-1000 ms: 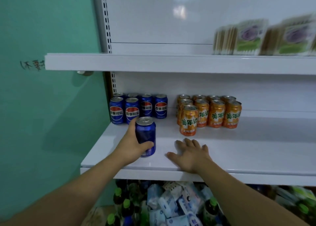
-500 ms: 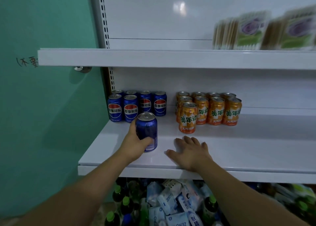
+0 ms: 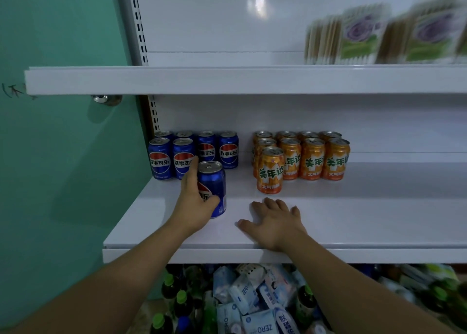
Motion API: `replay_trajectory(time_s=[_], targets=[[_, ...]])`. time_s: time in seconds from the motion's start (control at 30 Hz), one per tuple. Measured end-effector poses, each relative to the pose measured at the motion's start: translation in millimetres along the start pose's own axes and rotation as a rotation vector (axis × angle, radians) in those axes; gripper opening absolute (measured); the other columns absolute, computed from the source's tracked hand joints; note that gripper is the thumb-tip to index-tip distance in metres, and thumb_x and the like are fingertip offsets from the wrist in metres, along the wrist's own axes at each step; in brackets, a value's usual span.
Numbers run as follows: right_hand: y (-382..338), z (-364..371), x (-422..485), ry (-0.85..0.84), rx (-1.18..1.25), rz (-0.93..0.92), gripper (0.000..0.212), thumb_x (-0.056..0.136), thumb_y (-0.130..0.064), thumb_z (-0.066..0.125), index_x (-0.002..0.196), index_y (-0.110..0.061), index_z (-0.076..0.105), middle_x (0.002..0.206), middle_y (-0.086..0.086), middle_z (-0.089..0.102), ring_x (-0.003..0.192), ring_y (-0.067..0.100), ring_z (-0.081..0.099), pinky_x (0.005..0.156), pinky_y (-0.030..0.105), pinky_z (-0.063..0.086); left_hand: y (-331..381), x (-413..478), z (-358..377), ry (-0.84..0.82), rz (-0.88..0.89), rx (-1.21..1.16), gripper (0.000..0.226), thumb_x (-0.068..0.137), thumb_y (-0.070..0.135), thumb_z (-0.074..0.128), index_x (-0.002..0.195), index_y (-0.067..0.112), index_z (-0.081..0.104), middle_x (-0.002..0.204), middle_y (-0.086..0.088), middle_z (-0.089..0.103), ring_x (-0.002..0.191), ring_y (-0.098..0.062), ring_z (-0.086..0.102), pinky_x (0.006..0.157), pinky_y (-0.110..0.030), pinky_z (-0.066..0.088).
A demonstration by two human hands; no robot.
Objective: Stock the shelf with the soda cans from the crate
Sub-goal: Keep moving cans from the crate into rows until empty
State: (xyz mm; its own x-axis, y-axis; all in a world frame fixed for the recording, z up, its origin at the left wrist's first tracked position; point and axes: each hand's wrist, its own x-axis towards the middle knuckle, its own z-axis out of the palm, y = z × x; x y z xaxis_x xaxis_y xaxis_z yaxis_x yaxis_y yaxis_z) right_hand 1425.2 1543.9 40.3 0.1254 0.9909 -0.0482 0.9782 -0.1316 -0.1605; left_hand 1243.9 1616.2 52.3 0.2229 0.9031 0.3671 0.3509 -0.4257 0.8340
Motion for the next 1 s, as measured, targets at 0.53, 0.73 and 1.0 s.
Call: replay_trajectory(time_s=[0.53,0.73,1.0], targets=[[3,3,2,-0.020,0.057,0.006,0.077,0.086,-0.076,0.026,0.151,-0.034,0.022,0.162,-0.001,0.010,0.147,0.022,0.006,0.117,0.055,0.003,-30,86,-4,0.136,0.042,0.737,0.091,0.080,0.044,0.071,0.151,0.026,0.016,0.161,-0.006,0.009,0.148,-0.026,0.000,0.119,-0.050,0.011],[4,4,3,-0.031,0.066,0.011,0.080,0.086,-0.076,0.026,0.153,-0.033,0.017,0.163,0.000,0.005,0.149,0.022,0.000,0.117,0.054,0.000,-37,110,-4,0.161,0.108,0.902,0.085,0.083,0.051,0.065,0.150,0.025,0.019,0.162,-0.007,0.004,0.148,-0.026,-0.009,0.117,-0.053,-0.002],[4,5,4,-0.038,0.084,0.018,0.081,0.086,-0.076,0.027,0.153,-0.033,0.016,0.163,-0.002,0.005,0.148,0.021,0.000,0.117,0.054,-0.001,-46,131,2,0.173,0.134,0.950,0.085,0.083,0.054,0.062,0.150,0.021,0.021,0.161,-0.012,0.006,0.148,-0.031,-0.008,0.115,-0.060,0.000]])
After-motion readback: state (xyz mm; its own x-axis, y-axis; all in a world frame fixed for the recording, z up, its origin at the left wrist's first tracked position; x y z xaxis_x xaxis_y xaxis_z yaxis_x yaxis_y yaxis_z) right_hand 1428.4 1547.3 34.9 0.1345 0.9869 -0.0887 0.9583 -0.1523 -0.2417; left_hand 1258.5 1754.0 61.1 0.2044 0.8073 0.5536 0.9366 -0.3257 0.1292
